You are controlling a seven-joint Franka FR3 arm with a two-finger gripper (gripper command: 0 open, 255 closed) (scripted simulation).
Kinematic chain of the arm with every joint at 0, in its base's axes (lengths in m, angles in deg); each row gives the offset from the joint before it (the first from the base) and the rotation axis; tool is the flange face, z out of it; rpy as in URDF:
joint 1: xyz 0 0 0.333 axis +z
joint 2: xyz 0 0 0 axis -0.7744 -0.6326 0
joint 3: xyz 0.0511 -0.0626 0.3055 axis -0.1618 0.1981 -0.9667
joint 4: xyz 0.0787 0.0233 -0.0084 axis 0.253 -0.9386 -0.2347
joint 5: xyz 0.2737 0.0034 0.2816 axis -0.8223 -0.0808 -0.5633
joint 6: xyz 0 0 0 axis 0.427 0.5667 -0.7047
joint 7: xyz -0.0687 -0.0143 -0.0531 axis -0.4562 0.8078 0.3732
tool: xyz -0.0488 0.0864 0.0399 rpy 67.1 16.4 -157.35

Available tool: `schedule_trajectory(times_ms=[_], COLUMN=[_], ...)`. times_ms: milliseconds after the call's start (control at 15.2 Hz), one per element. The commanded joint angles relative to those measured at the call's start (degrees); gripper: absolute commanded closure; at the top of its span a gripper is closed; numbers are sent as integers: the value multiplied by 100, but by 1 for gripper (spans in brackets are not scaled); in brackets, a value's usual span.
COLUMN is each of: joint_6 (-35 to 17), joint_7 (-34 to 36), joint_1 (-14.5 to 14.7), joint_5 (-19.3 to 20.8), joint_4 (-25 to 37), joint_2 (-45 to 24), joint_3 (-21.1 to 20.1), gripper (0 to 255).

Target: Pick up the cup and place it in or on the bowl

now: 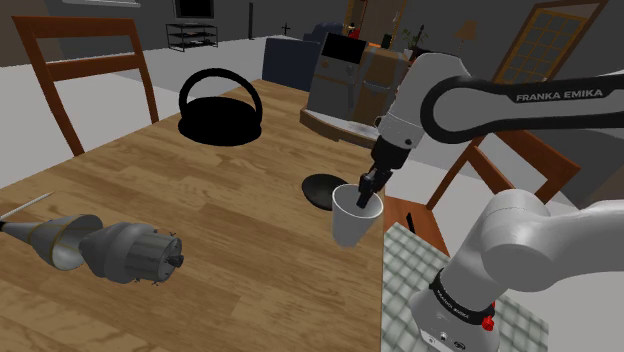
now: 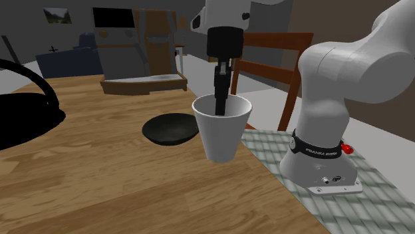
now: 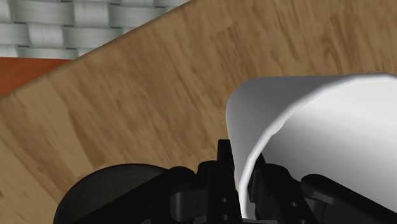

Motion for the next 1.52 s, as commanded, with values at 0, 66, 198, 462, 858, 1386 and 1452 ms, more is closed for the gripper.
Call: schedule_trajectory(times_ms=[0, 66, 198, 462, 858, 1386, 1452], joint_6=[163, 252, 426, 759, 980, 823, 828], joint_7=[25, 41, 73, 132, -37, -829, -922], joint_1=[-13, -18, -27, -40, -158, -385, -397], joint_5=[24, 35, 56, 93, 268, 601, 616], joint_4=[135, 201, 335, 615, 1193, 2554, 2748], joint_2=[26, 51, 93, 150, -244, -1892, -2095], joint_3=[9, 12, 17, 29, 243, 952, 1033], gripper=[255, 255, 255, 255, 255, 255, 255])
